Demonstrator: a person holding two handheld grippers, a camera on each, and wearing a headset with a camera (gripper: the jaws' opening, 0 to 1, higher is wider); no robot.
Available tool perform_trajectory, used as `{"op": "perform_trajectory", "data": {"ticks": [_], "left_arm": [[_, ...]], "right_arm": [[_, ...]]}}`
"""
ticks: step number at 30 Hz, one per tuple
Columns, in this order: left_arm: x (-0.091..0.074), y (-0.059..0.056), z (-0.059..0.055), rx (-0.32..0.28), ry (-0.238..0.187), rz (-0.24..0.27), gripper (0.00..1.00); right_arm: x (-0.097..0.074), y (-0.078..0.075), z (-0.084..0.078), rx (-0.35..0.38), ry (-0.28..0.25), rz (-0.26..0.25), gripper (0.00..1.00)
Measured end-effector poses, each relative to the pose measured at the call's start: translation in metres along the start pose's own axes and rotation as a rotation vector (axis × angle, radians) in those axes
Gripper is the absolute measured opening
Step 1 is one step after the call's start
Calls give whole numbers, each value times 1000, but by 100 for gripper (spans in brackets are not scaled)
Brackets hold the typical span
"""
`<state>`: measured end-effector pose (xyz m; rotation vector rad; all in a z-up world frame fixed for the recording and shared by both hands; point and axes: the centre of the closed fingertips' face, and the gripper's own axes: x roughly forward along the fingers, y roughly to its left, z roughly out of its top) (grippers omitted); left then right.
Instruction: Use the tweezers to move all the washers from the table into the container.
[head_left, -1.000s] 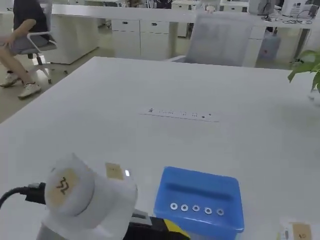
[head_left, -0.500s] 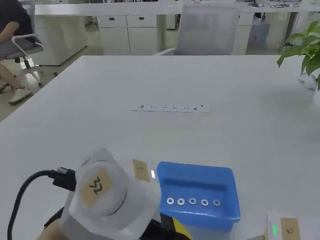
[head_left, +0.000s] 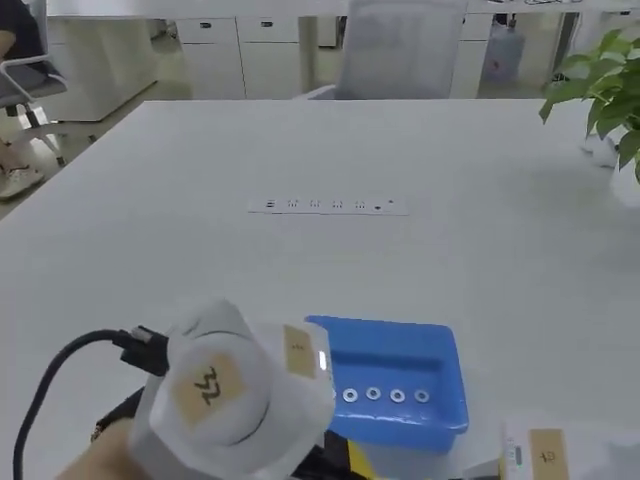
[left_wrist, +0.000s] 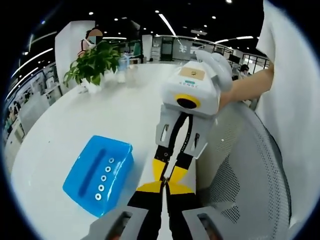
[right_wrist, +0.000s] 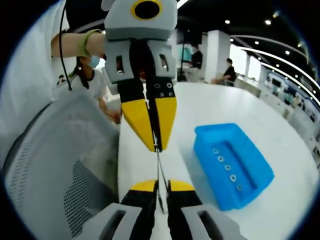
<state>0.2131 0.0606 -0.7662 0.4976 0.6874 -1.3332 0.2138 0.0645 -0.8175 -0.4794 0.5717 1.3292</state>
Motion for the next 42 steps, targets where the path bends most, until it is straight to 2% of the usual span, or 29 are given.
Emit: {"op": "perform_trajectory", "data": {"ticks": [2, 4, 5, 7, 9, 14, 17, 20, 23, 29, 35, 38, 42], "left_arm": [[-2, -1, -8, 11, 27, -14, 0], [-3, -2, -13, 19, 40, -24, 0], [-5, -3, -17, 16, 46, -35, 0], [-6, -2, -22, 9, 55, -42, 0], [-7, 0, -31, 2, 75, -52, 0], [-2, 6, -55, -20, 146, -57, 0], [5, 8, -67, -29, 183, -57, 0], [13, 9, -74, -48, 198, -63, 0], [20, 8, -84, -24, 244, -67, 0], [28, 12, -87, -11, 281, -58, 0], [31, 13, -91, 6, 314, -52, 0], [33, 13, -93, 3, 327, -58, 0], [37, 13, -96, 1, 356, -60, 0]], "right_arm": [[4, 3, -2, 61, 8, 17, 6], [6, 2, -4, 79, 13, 25, 8], [7, 1, -9, 87, 32, 20, 9], [7, 0, -11, 93, 34, 12, 15], [4, -1, -13, 113, 33, 9, 16], [-11, -4, -21, 183, 9, -15, 19], [-21, -3, -30, 201, 24, -30, 23], [-30, 0, -40, 206, 49, -31, 27], [-38, 3, -47, 228, 66, -35, 32], [-49, 10, -52, 245, 82, -42, 37], [-67, 15, -51, 259, 80, -61, 39], [-84, 14, -40, 290, 30, -89, 43], [-113, 8, -26, 302, -54, -167, 45]]}}
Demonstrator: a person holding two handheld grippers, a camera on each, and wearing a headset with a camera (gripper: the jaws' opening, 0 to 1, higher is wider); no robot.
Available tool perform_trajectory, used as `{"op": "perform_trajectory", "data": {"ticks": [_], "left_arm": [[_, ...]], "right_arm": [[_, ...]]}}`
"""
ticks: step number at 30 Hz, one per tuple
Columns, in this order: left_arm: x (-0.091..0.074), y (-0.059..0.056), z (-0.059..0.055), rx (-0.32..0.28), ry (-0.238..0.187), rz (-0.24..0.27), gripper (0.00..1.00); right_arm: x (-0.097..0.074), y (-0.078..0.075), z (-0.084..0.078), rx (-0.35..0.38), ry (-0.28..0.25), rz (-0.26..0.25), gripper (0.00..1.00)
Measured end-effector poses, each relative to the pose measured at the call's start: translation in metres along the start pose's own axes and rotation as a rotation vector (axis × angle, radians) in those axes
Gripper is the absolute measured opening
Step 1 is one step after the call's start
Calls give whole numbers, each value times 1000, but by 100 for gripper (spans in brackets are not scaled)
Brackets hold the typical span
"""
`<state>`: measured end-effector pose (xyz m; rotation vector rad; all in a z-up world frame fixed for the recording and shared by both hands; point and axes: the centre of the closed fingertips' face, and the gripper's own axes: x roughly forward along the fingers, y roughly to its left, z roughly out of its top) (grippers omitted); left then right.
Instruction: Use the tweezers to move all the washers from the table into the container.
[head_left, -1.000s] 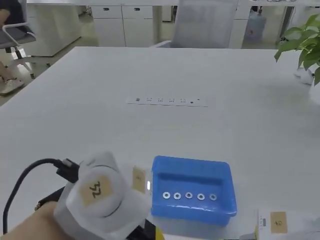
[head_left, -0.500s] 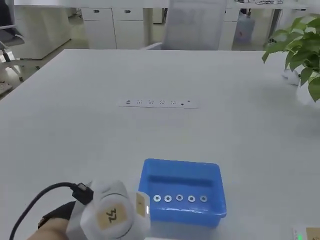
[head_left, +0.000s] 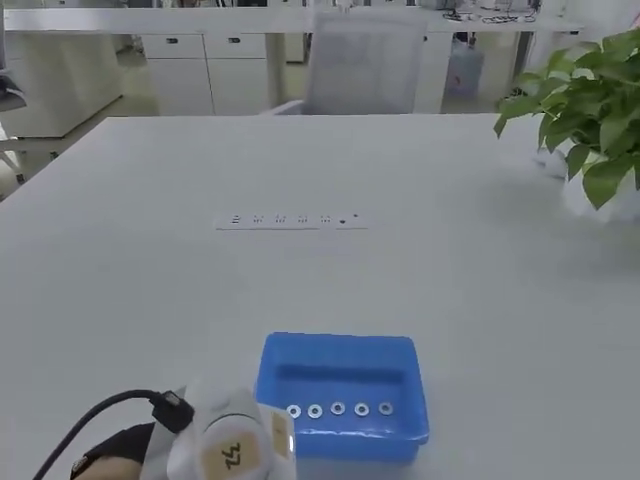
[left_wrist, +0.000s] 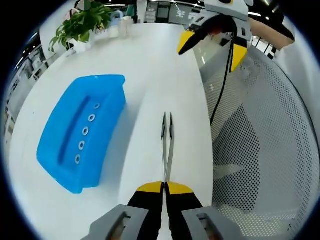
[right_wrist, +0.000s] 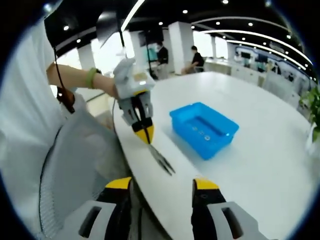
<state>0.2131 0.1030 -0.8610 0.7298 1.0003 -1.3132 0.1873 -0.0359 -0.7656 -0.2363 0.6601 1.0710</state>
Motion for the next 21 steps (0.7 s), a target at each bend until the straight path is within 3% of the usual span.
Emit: {"op": "perform_trajectory", "data": {"ticks": [4, 6, 8, 11, 15, 18, 21], "left_arm": [[3, -2, -2, 10, 29, 11, 0], [4, -2, -2, 4, 33, 14, 0], [2, 1, -2, -23, 34, 42, 1], [-5, 3, 1, -89, 11, 105, 11], [-29, -2, 8, -169, -88, 192, 22], [-59, -3, 11, -211, -175, 278, 34], [-101, -1, 14, -264, -289, 407, 44]], "right_arm": [[-22, -12, 15, 2, -118, -82, 51], [-30, -18, 17, 16, -147, -122, 53], [-36, -24, 20, 13, -180, -157, 55], [-44, -30, 24, 20, -223, -203, 58], [-49, -37, 29, -19, -244, -263, 59], [-50, -39, 30, -46, -244, -290, 62], [-51, -39, 35, -38, -269, -299, 68]]}}
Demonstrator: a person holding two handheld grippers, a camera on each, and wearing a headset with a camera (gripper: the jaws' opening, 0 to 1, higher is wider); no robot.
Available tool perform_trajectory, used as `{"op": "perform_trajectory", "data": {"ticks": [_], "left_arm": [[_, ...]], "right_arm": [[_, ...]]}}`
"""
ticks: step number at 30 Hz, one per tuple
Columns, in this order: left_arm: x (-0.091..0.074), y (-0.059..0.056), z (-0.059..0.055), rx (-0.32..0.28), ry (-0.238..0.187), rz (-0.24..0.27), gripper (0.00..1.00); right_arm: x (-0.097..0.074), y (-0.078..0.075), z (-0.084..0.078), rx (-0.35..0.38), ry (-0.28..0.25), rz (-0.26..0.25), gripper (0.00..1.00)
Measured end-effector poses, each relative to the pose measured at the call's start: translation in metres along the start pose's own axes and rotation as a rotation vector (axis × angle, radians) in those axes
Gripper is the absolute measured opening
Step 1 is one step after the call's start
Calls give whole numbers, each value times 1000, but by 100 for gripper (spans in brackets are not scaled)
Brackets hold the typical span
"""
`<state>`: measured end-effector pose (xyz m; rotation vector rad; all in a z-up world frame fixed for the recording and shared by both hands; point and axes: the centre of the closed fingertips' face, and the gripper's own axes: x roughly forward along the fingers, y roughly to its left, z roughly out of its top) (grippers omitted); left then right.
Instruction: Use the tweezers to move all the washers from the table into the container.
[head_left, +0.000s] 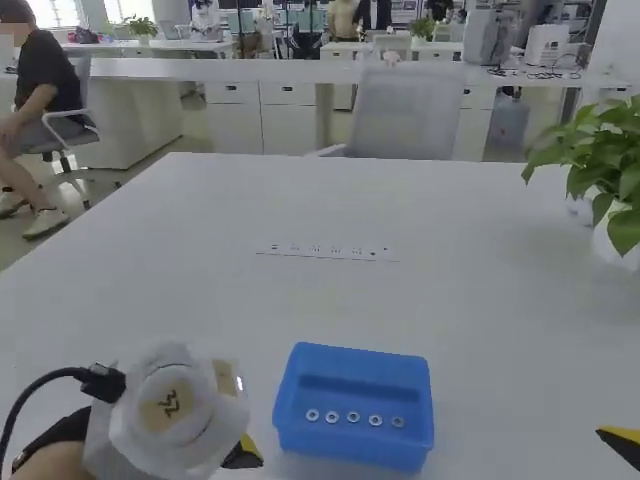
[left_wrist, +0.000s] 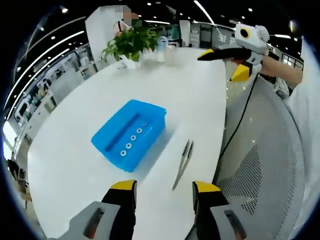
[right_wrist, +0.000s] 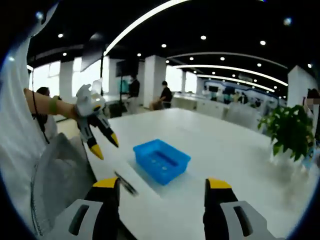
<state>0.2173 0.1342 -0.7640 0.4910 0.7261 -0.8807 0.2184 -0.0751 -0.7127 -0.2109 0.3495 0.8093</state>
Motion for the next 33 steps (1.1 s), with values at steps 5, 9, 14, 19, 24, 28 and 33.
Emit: {"op": "perform_trajectory", "data": {"ticks": [5, 9, 14, 19, 24, 28, 33], "left_arm": [[-44, 22, 20, -97, -185, 170, 56], [-70, 29, 35, -170, -358, 273, 65], [-92, 28, 46, -298, -536, 349, 72], [-105, 32, 41, -372, -609, 415, 87], [-129, 50, 30, -445, -711, 498, 98], [-130, 50, 25, -478, -734, 527, 99], [-124, 46, 23, -529, -742, 532, 99]], "right_arm": [[-6, -2, 13, 22, -58, -26, 75], [-15, -15, 16, 51, -105, -61, 84], [-17, -22, 22, 80, -146, -90, 89], [-19, -25, 30, 93, -184, -128, 96], [-30, -34, 28, 135, -211, -213, 99], [-43, -42, 27, 178, -265, -273, 99], [-41, -48, 31, 198, -284, -281, 99]]}}
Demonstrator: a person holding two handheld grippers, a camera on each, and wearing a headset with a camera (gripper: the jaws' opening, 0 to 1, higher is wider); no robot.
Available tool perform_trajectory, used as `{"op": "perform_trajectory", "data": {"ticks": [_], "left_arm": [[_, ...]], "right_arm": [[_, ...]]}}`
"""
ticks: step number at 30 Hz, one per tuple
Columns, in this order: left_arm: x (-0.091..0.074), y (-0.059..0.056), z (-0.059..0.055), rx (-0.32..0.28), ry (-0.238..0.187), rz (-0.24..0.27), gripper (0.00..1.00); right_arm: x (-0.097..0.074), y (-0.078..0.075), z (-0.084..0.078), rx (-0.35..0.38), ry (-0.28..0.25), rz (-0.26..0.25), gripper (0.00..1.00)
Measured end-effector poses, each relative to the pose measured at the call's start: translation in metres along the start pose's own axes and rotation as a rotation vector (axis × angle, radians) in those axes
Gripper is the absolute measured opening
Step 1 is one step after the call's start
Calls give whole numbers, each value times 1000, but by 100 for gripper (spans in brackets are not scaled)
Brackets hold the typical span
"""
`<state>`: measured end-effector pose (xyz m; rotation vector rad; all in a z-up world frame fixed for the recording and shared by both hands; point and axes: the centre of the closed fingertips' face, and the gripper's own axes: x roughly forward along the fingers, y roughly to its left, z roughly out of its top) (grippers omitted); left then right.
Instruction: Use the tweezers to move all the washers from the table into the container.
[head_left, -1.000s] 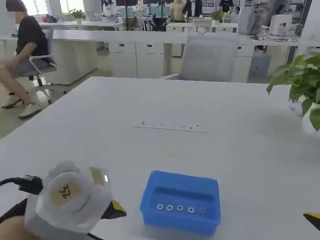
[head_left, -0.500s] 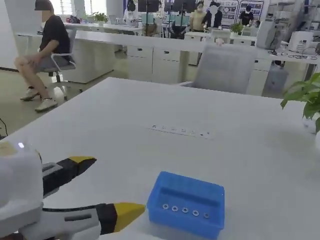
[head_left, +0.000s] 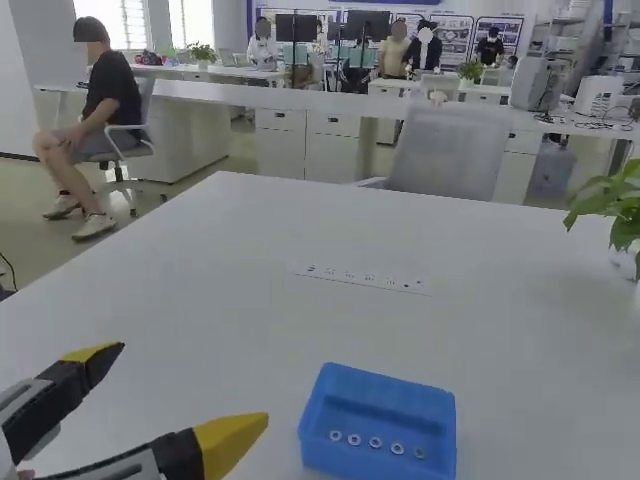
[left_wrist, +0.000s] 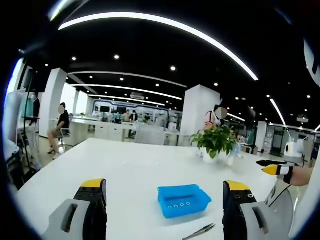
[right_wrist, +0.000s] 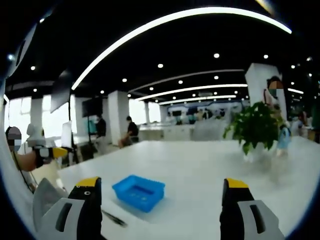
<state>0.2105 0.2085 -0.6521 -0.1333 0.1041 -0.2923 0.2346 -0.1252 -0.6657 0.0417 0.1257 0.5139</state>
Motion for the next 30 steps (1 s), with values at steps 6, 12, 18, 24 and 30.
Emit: {"op": "perform_trajectory", "data": {"ticks": [6, 12, 18, 24, 30], "left_arm": [[1, -4, -3, -33, -16, 8, 99], [0, -2, -10, -35, 7, 15, 99], [1, -2, -13, -53, 7, 27, 99], [4, -3, -21, -52, 40, 21, 96], [7, -4, -21, -53, 44, 12, 97]], "right_arm": [[5, 7, -5, -32, 37, 17, 99], [10, 9, -11, -33, 67, 21, 99], [19, 8, -11, -30, 84, 29, 99], [23, 10, -15, -24, 99, 34, 99], [25, 11, -18, -24, 111, 35, 99]]}}
